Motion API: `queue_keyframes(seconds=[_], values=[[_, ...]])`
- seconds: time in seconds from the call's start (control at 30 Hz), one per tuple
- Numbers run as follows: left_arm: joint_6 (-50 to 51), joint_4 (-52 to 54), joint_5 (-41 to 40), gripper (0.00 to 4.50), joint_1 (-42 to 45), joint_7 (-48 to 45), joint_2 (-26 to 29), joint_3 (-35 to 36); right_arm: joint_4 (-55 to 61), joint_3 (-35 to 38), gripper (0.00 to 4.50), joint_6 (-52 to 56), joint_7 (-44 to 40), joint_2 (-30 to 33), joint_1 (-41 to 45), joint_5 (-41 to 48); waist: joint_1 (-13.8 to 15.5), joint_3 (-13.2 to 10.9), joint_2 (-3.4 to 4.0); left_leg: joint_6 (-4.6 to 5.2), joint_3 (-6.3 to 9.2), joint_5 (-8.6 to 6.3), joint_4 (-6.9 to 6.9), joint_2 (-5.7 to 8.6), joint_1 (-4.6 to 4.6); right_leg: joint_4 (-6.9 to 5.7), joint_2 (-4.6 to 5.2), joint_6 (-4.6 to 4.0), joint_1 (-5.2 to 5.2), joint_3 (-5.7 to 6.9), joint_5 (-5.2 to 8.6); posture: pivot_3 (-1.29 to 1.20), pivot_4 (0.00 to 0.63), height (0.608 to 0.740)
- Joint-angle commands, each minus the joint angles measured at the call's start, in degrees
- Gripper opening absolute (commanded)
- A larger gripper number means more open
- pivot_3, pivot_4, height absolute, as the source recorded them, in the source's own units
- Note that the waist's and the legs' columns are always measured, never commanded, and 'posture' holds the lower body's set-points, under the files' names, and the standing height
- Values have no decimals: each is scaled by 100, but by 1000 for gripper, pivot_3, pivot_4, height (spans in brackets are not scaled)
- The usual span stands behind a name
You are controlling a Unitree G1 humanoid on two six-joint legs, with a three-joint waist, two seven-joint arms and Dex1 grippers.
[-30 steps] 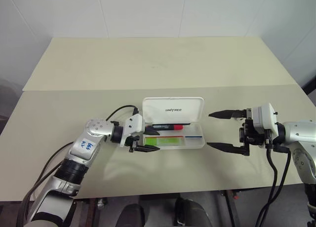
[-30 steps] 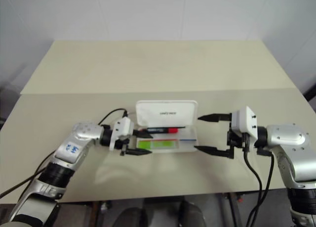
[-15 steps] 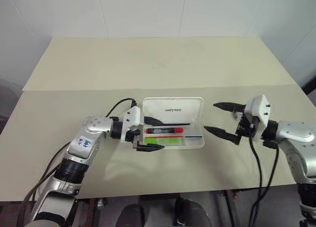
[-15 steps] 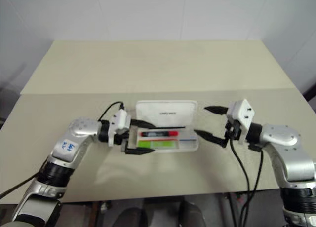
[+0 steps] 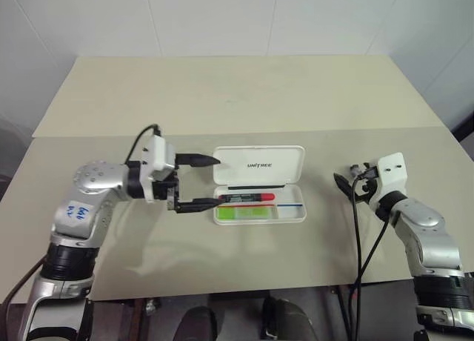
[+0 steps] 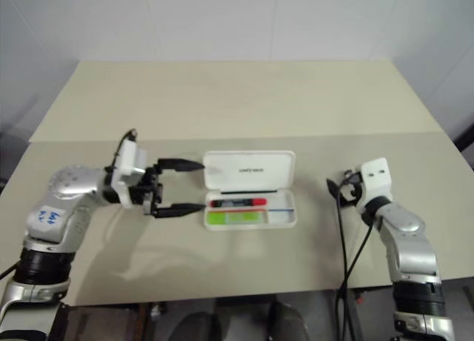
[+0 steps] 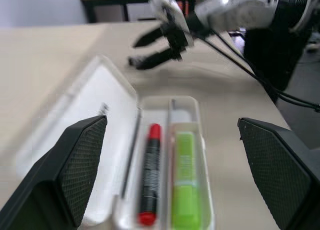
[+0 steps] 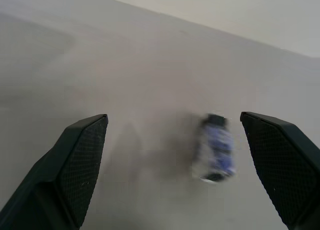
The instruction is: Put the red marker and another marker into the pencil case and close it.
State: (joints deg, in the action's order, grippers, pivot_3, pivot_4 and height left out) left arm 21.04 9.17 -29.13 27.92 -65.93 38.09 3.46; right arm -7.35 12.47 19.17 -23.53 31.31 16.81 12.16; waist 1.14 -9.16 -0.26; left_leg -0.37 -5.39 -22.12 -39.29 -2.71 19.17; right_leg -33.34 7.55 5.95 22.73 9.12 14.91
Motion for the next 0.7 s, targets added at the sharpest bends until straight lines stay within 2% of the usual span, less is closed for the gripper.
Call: queue_keyframes(seconds=[0.03,0.2,0.3,0.6,0.63,0.7], values=[[184,335,-279,4485,183,134,139,260,-396,239,4500,-346,161,38,228,-62,-1,0,1,0,0,0,0,0,0,0,0,0,0,0,0,0,150,740],[340,458,-361,4485,227,274,260,413,-1371,277,4500,-534,150,-117,713,36,-57,0,1,-2,0,1,2,0,0,0,-2,0,0,-1,0,0,150,740],[345,481,-349,4500,237,320,293,421,-1863,218,3904,-645,103,-195,981,-6,-123,0,1,-3,1,1,5,0,-1,0,-2,0,0,0,0,0,150,740],[395,629,-378,4500,224,483,342,458,-2170,53,553,-889,-15,-239,1113,-142,-124,0,1,-3,4,2,5,0,0,0,-1,0,0,-3,0,0,150,740],[390,641,-375,4500,209,493,343,454,-2134,26,400,-920,-23,-230,1090,-163,-126,0,1,-3,4,2,5,0,0,0,-1,0,0,-3,0,0,150,740],[384,653,-367,4500,203,517,335,434,-2081,-6,403,-1000,-83,-205,1070,-183,-130,0,1,-3,4,2,5,0,-1,-1,-1,0,0,-3,0,0,150,740]])
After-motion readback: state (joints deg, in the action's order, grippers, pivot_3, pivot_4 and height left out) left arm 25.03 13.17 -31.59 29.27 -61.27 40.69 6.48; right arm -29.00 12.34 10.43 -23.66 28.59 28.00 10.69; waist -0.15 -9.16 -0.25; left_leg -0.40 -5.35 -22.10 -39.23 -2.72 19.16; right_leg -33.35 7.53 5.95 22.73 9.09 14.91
